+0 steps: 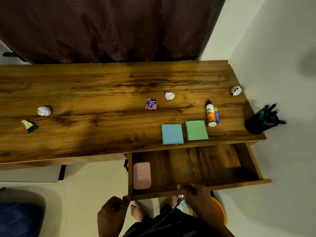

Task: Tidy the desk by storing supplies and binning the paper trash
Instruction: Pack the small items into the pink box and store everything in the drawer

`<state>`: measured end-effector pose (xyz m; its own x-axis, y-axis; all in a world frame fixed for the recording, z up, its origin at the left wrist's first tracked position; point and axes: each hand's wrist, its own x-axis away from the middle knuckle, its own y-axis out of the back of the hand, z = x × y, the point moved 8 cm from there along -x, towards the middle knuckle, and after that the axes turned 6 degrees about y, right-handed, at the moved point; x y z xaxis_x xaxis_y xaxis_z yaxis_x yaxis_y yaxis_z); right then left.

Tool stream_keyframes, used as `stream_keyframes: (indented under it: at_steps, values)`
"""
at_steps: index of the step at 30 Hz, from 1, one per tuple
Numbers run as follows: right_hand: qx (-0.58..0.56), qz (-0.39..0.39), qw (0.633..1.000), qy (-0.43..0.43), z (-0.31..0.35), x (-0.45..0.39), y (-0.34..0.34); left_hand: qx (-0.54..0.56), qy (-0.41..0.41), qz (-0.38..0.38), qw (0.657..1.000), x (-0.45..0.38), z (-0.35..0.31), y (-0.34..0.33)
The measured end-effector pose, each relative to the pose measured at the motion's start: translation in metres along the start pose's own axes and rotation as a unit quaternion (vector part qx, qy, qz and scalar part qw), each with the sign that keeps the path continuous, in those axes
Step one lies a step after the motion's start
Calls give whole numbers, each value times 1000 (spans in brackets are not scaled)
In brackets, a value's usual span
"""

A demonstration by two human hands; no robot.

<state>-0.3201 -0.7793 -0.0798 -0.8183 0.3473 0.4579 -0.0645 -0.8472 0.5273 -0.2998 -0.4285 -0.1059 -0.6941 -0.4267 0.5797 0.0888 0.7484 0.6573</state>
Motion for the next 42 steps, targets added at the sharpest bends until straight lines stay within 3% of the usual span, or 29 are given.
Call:
stream_keyframes:
  at_steps: [4,9,13,16,21,24,31,36,42]
  values:
    - [-78,-19,996,-39,-11,13,29,25,29,44,998,17,-12,-6]
    - [-179,-52,980,-70,-9,8,48,115,2,120,986,34,-62,-21]
    - [-259,-46,960,-93,9,-12,50,294,57,153,942,47,-121,-42]
    - [-249,-54,966,-49,41,-48,52,363,10,170,916,48,-178,-59]
    - [-136,-46,986,79,102,-107,52,318,-52,168,932,34,-252,-86]
    - [-66,-37,995,69,111,-139,45,282,-44,184,940,27,-276,-105]
    - [-29,-9,999,21,99,-172,28,279,19,163,946,-2,-268,-127]
    - [-32,-25,999,18,100,-169,34,262,-2,135,956,-13,-255,-126]
    - [-47,-5,999,12,86,-150,28,132,-68,82,986,-17,-231,-114]
